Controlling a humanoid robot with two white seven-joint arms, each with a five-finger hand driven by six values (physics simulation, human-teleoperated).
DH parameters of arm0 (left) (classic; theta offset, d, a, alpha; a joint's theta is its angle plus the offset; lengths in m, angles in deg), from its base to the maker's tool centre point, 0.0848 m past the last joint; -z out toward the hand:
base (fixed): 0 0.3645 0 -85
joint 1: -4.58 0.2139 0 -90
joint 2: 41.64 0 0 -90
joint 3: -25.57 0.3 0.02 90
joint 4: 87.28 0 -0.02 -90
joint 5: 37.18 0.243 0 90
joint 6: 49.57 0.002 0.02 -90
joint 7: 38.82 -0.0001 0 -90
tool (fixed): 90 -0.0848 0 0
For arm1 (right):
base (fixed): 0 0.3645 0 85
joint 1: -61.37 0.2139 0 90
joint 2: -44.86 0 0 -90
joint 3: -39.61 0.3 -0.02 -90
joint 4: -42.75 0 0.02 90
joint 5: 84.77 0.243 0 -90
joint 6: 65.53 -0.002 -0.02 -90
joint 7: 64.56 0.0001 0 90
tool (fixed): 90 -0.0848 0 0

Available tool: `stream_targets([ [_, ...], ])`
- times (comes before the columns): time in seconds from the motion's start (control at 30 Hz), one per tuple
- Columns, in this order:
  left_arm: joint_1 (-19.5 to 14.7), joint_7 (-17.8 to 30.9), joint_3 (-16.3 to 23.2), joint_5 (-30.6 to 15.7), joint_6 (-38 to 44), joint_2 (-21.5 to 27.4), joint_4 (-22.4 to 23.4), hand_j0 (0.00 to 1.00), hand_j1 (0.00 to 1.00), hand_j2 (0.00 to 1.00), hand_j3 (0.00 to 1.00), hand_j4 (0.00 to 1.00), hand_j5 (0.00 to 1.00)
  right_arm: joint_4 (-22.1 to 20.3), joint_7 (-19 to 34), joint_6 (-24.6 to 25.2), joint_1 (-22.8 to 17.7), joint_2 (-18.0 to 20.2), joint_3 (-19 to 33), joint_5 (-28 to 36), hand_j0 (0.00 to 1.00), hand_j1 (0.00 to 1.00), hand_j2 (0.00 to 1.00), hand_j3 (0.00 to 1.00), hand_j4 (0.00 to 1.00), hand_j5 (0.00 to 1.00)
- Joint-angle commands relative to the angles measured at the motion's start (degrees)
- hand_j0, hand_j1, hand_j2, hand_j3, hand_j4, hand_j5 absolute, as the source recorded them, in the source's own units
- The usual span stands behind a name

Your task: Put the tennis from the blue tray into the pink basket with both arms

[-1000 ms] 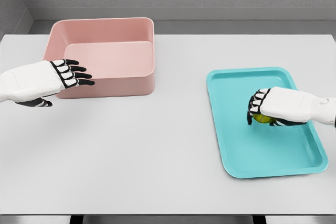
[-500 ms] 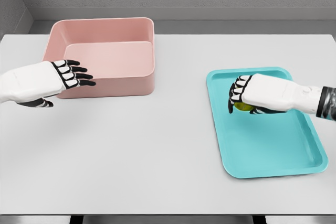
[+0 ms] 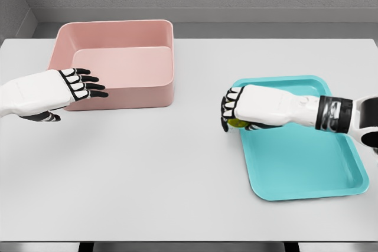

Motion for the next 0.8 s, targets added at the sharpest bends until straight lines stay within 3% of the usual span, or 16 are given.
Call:
stream_targets([
  [0.0, 0.0, 0.0, 0.0, -0.3, 0.1, 0.0, 0.0, 1.00, 1.00, 1.00, 1.00, 1.00, 1.00, 0.0, 0.2, 0.2, 0.4, -2.3, -2.9, -0.1, 0.41, 0.41, 0.41, 0.41, 0.41, 0.41],
  [0.3, 0.2, 0.0, 0.1, -0.3, 0.1, -0.3, 0.0, 1.00, 1.00, 1.00, 1.00, 1.00, 1.00, 0.5, 0.5, 0.2, 3.3, -8.4, -7.6, -4.7, 0.40, 0.40, 0.40, 0.40, 0.40, 0.40],
  [0.43, 0.3, 0.0, 0.1, -0.3, 0.1, -0.2, 0.0, 1.00, 1.00, 1.00, 1.00, 1.00, 1.00, 3.5, 0.5, 0.2, 5.0, -12.7, -9.4, -6.6, 0.39, 0.39, 0.39, 0.39, 0.39, 0.39],
  [0.53, 0.3, 0.0, 0.1, -0.3, 0.1, -0.2, 0.0, 1.00, 1.00, 1.00, 1.00, 1.00, 1.00, 8.8, 0.5, 0.2, 7.5, -16.7, -12.6, -7.6, 0.39, 0.39, 0.39, 0.39, 0.39, 0.39],
  [0.77, 0.2, 0.0, 0.1, -0.4, 0.1, -0.2, 0.0, 1.00, 1.00, 1.00, 1.00, 1.00, 1.00, 11.0, 0.5, 0.2, 7.6, -20.0, -16.1, -10.4, 0.39, 0.39, 0.39, 0.39, 0.39, 0.39],
])
